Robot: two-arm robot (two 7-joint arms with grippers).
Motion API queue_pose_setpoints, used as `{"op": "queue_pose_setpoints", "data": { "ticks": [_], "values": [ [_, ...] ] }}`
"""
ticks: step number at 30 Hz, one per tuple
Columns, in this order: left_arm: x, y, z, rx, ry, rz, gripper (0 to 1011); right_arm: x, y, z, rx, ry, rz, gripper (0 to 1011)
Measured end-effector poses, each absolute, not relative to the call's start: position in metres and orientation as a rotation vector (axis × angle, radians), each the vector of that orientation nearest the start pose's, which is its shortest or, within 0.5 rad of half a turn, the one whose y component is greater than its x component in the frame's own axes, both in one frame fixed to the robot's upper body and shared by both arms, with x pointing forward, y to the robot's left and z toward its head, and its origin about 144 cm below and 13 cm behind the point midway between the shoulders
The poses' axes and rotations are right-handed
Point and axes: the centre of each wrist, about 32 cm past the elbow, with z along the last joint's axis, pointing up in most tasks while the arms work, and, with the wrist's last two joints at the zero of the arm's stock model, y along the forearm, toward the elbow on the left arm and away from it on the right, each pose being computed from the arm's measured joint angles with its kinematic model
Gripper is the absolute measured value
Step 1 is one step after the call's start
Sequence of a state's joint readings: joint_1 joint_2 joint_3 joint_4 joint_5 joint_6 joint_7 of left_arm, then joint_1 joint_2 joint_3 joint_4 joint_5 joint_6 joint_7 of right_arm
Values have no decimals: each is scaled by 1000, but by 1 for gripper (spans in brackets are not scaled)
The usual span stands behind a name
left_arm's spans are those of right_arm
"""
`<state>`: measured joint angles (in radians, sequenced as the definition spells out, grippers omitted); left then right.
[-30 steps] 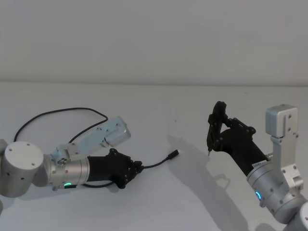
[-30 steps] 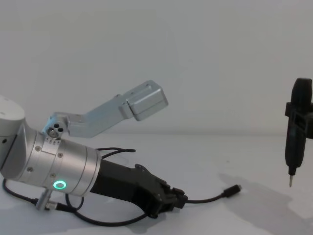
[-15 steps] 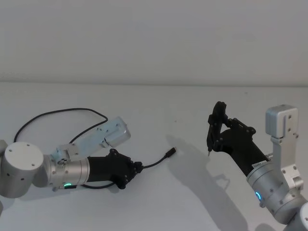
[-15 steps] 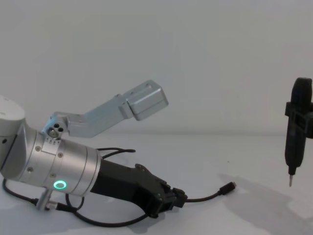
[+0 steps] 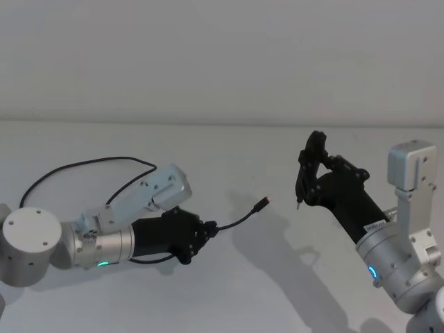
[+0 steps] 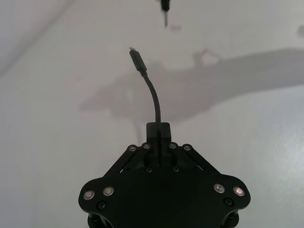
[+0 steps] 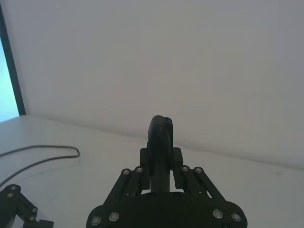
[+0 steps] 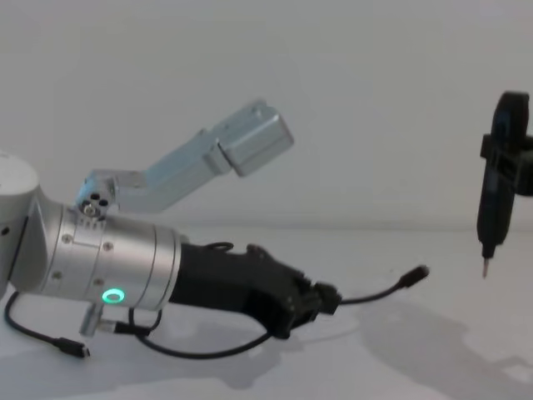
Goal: Pick up the data cable with the one hand.
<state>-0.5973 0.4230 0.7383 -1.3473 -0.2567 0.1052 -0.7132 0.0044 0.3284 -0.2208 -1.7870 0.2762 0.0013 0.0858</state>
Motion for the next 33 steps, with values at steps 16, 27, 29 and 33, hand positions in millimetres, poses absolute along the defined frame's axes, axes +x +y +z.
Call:
{"op": "queue_pose_setpoints", "data": {
  "ticks": [16,27,29,33],
  "values": [
    [559,177,1235,278,-294,314,36,453,-233,1221,162,-190,-1188,275],
    [558,176,1238,256,-313,307,37,454,-233,1236,182,-259,-1182,275],
    [558,176,1238,254,-315,307,36,454,-233,1237,183,-265,-1182,275],
    [558,175,1239,250,-318,305,37,453,-233,1240,186,-278,-1182,275]
  ]
}}
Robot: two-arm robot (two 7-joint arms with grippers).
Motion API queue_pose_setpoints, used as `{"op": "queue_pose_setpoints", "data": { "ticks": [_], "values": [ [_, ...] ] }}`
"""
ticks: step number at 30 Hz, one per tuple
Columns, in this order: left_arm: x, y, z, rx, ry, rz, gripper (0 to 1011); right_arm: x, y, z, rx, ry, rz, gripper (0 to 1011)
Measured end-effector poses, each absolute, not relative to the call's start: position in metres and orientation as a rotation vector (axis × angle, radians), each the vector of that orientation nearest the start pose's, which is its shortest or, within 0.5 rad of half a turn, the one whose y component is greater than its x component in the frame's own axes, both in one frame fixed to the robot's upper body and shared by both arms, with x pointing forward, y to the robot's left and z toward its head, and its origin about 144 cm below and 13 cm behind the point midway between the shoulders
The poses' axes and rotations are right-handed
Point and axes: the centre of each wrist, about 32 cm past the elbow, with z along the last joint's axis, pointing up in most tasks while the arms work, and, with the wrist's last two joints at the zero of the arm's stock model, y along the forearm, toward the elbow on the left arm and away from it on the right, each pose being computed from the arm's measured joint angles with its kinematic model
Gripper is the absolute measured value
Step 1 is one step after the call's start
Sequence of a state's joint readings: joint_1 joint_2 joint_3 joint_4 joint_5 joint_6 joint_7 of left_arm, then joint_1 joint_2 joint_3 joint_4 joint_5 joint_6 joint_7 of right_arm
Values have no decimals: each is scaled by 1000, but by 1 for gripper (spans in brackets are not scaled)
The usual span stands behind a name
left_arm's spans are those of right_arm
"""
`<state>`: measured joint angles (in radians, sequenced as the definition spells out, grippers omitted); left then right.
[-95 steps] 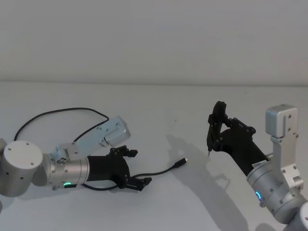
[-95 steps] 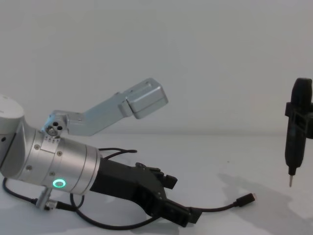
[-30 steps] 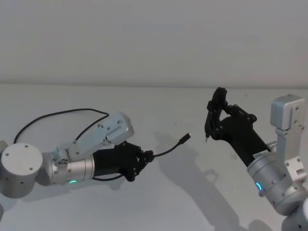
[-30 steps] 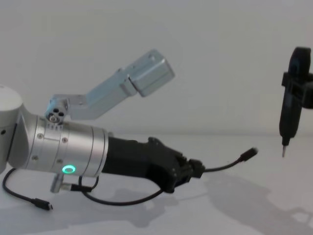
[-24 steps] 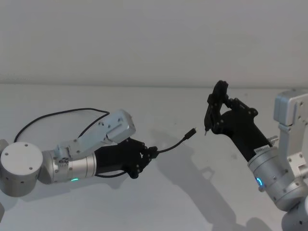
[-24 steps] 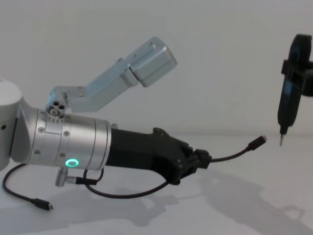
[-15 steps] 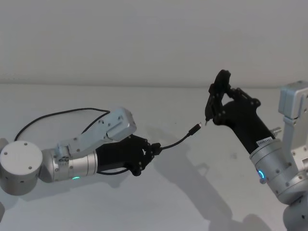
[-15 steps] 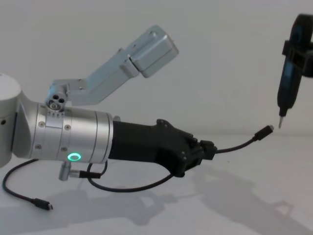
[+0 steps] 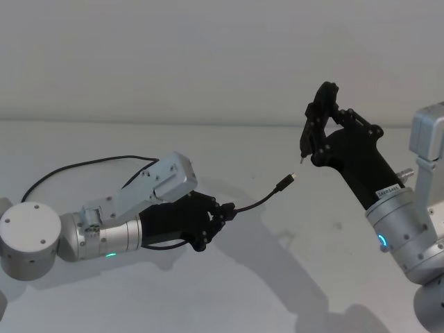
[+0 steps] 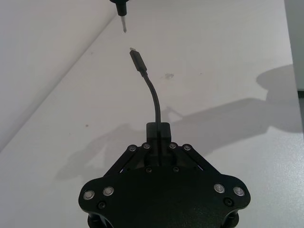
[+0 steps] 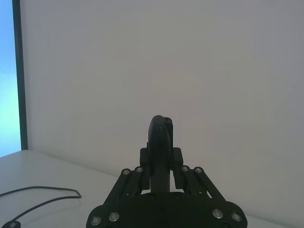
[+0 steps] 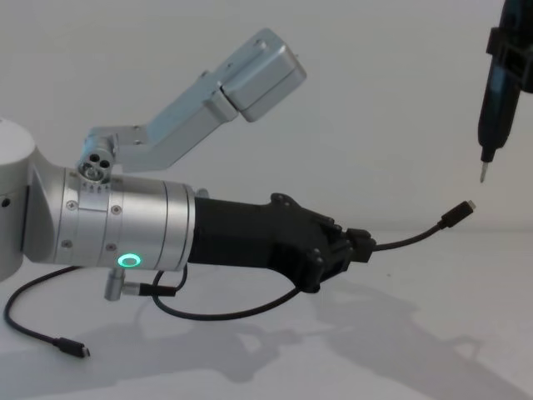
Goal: Pick up the data cable with the one hand.
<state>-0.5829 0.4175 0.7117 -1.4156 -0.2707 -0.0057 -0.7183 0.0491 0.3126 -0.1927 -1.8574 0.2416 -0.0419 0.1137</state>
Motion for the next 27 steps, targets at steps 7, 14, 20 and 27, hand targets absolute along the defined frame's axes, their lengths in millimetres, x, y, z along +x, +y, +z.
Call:
{"op": "queue_pose_setpoints", "data": {
  "ticks": [7,14,20,27],
  "values": [
    [558,175,1239,246,-321,304,36,451,-233,1244,180,-287,-1180,275],
    [557,175,1240,243,-323,304,36,449,-232,1244,169,-279,-1175,274],
    [557,175,1240,242,-324,303,36,448,-231,1244,161,-270,-1168,275],
    [557,175,1240,242,-325,303,36,448,-230,1244,156,-261,-1162,275]
  ]
}}
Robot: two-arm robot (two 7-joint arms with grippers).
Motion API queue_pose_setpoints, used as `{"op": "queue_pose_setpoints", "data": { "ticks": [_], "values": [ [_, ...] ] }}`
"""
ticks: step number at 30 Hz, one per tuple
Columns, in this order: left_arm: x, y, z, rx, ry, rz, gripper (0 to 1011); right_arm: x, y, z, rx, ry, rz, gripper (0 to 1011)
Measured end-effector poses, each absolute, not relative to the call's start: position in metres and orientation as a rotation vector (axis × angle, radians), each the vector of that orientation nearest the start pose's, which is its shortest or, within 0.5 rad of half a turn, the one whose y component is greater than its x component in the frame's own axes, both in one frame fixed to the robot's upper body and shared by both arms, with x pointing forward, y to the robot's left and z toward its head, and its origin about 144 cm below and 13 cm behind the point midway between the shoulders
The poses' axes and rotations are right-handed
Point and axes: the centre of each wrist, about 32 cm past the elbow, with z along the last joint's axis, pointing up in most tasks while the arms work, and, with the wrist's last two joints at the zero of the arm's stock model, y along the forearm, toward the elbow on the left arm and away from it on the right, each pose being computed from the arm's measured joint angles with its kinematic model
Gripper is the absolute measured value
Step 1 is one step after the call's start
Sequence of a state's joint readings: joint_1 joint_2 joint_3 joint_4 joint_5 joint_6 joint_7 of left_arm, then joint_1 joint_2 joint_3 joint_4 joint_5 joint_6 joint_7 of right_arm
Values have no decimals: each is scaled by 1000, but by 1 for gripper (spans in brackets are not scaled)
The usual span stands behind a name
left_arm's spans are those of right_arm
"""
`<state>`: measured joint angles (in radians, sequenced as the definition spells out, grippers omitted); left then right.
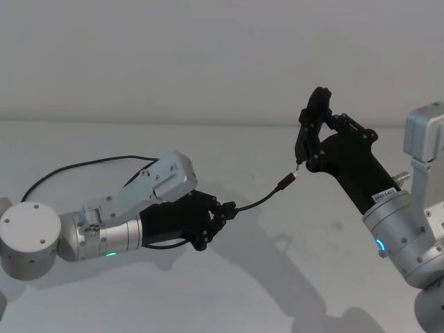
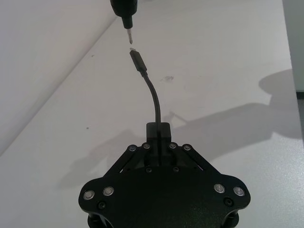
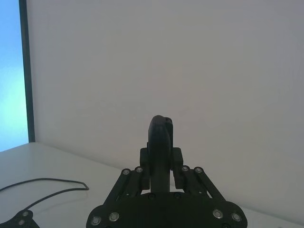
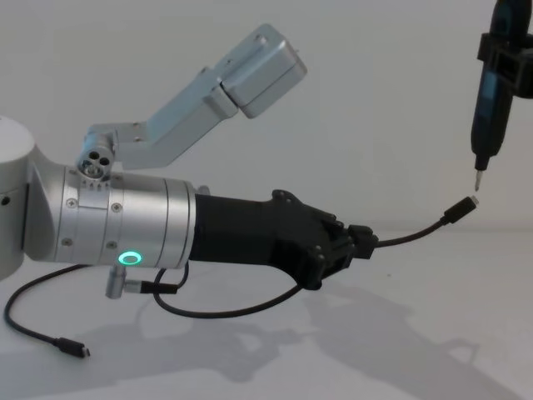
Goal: Pick up the data cable with the one hand.
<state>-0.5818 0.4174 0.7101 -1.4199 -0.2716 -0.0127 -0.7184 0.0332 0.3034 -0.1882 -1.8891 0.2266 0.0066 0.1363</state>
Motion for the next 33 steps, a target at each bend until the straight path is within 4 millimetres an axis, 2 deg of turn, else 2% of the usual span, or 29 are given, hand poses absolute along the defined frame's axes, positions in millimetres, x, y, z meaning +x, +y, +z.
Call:
{"op": "queue_pose_setpoints", "data": {
  "ticks": [33],
  "values": [
    [557,175,1240,241,-326,303,36,449,-230,1245,141,-243,-1147,274]
  ]
}}
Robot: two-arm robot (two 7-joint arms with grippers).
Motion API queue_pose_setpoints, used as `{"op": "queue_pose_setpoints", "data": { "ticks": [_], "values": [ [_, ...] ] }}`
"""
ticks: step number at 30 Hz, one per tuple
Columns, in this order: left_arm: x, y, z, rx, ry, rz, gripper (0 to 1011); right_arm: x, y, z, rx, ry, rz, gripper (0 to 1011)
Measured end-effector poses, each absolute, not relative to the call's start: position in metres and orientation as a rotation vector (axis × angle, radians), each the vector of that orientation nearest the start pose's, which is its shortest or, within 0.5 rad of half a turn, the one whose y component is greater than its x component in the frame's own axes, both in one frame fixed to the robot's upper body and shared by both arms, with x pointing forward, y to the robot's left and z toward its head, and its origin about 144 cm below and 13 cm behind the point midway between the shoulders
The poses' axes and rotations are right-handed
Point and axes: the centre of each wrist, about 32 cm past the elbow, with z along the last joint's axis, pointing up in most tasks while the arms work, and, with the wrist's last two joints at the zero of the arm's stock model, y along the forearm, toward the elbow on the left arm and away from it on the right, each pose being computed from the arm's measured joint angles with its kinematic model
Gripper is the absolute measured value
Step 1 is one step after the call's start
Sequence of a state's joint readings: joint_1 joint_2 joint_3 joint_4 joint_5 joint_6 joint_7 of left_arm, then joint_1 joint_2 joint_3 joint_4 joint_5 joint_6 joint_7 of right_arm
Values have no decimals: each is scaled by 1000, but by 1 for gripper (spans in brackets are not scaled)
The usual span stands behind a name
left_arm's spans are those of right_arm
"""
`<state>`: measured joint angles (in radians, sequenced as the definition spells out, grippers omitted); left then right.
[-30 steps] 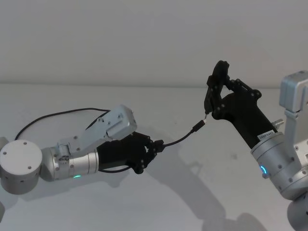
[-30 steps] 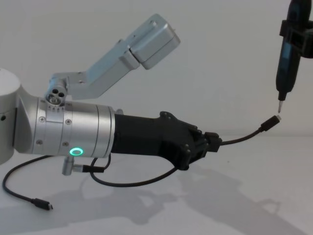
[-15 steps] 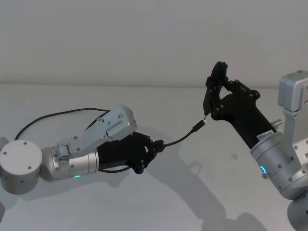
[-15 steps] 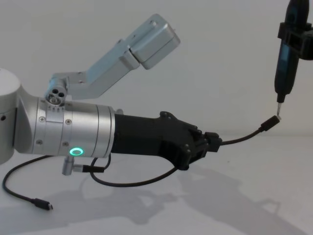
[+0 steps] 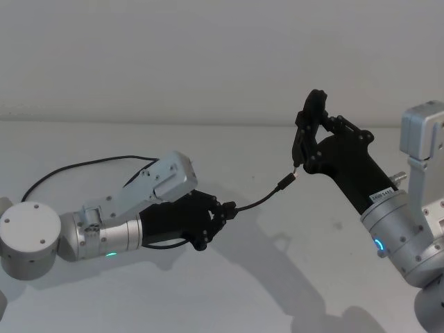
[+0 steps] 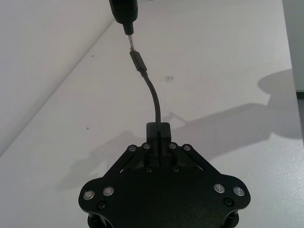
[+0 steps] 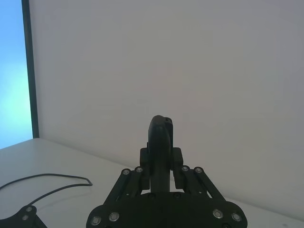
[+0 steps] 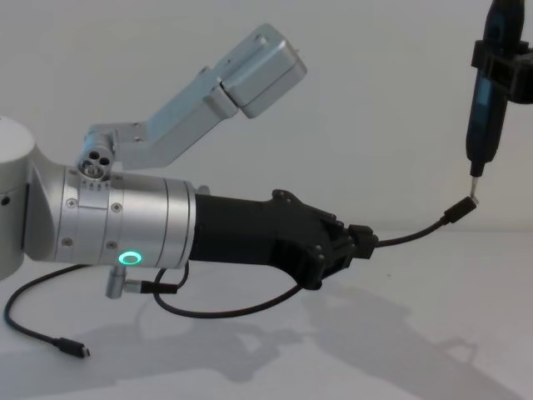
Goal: Pick up the data cable with the one hand.
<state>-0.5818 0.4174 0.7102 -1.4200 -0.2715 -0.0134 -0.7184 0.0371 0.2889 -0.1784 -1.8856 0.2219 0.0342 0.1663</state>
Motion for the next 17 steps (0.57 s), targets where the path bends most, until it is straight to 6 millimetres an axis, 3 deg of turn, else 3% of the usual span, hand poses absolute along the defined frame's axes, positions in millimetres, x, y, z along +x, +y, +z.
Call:
{"op": "queue_pose_setpoints", "data": {
  "ticks": [17],
  "values": [
    [557,175,1240,241,-326,303,36,450,-230,1245,140,-241,-1146,275]
  ]
}}
